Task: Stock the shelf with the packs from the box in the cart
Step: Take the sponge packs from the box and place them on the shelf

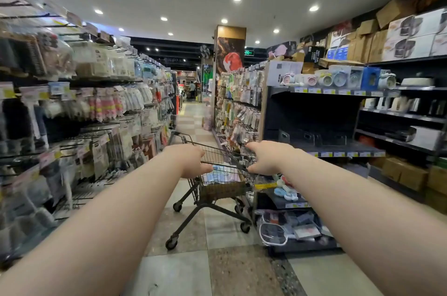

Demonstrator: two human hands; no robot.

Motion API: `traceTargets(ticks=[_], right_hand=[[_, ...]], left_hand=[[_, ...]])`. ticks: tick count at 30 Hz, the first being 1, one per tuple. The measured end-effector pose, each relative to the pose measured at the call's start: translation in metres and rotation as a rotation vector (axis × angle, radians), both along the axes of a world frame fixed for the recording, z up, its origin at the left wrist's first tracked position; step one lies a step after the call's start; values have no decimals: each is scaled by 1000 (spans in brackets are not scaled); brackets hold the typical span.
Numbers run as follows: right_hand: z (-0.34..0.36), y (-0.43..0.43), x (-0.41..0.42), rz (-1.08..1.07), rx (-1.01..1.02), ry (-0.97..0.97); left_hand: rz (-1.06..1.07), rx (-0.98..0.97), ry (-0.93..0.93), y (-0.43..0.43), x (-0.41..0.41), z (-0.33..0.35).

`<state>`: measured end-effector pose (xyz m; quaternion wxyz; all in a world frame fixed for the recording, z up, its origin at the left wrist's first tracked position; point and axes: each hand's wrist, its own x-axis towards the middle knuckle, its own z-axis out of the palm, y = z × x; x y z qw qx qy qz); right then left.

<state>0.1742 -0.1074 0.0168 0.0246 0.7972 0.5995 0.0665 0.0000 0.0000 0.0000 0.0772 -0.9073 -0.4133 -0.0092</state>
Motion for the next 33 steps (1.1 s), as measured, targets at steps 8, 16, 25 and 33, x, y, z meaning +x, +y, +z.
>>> traceTargets(ticks=[8,16,25,33], right_hand=[[-19,119,9,-70,-56,44],[-48,205,49,-135,-120,82],[-75,306,130,-107,-132,114],[-86,400,232,-51,-166,141]], left_hand=[[-44,-7,83,120,16,-18],[-60,-95,117,218,54,-44],[-73,-87,152,314,134,-73],[-13,-101,114,405,237,-82]])
